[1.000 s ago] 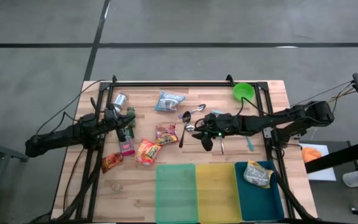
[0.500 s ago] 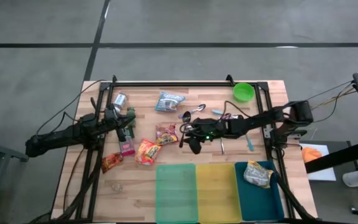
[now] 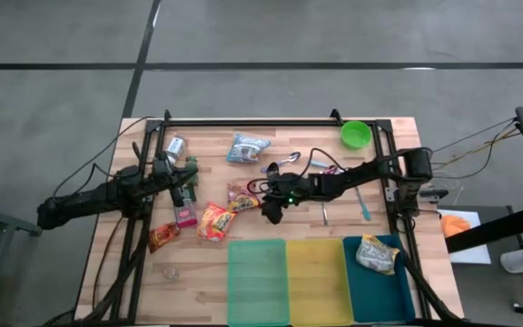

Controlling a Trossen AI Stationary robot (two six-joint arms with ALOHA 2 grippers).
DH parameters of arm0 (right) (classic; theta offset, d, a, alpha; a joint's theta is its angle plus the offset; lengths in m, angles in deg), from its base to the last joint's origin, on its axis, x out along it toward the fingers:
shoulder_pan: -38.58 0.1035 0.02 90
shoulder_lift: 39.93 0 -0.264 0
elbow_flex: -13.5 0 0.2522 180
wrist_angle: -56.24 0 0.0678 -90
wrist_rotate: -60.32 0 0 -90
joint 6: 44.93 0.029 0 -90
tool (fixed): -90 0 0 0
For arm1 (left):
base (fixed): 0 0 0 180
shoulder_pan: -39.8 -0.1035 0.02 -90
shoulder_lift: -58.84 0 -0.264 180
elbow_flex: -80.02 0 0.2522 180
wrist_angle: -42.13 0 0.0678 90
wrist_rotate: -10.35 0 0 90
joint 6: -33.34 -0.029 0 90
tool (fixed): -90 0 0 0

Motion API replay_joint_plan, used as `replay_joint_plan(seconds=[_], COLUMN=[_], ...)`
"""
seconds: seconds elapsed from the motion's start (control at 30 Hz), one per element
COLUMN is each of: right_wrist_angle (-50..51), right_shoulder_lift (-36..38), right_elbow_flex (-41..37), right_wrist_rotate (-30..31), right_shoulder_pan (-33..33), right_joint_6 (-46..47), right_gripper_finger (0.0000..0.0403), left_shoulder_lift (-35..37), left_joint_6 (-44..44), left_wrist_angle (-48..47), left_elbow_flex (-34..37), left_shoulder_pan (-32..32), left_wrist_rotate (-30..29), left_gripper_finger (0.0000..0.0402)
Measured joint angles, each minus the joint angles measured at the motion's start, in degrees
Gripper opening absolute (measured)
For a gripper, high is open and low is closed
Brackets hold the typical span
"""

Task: Pick & Place Food Item
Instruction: Put the red noodle pack into the blue bin

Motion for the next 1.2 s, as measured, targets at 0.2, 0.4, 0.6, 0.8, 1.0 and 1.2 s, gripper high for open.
replay_joint_plan(seconds=[0.2,0.4,0.6,0.8,1.0,1.2], right_wrist_angle=[-0.08,-0.52,-3.32,-3.53,-3.51,-2.64], right_shoulder_lift=[-0.62,-0.63,-2.52,-5.72,-8.32,-8.20], right_elbow_flex=[0.24,0.19,0.31,2.74,5.79,6.26], right_wrist_rotate=[-0.12,-0.11,0.03,-0.04,-0.94,-1.50], right_shoulder_pan=[0.07,0.09,0.04,-0.09,-0.38,-0.48], right_joint_6=[-0.02,-0.02,-0.06,-0.07,-0.19,-0.46], right_gripper_finger=[0.0180,0.0180,0.0180,0.0180,0.0180,0.0180], left_shoulder_lift=[-0.03,0.01,0.01,0.00,-0.01,-0.03], left_joint_6=[0.00,0.00,0.00,0.00,0.01,0.00], left_wrist_angle=[0.00,0.00,0.00,0.00,0.00,0.00], left_elbow_flex=[0.00,0.00,0.00,0.00,0.00,0.00], left_shoulder_pan=[0.00,0.00,0.00,0.00,0.00,0.00], left_wrist_rotate=[-0.01,-0.01,0.01,-0.01,-0.01,-0.01], left_gripper_finger=[0.0000,0.0000,0.0000,0.0000,0.0000,0.0000])
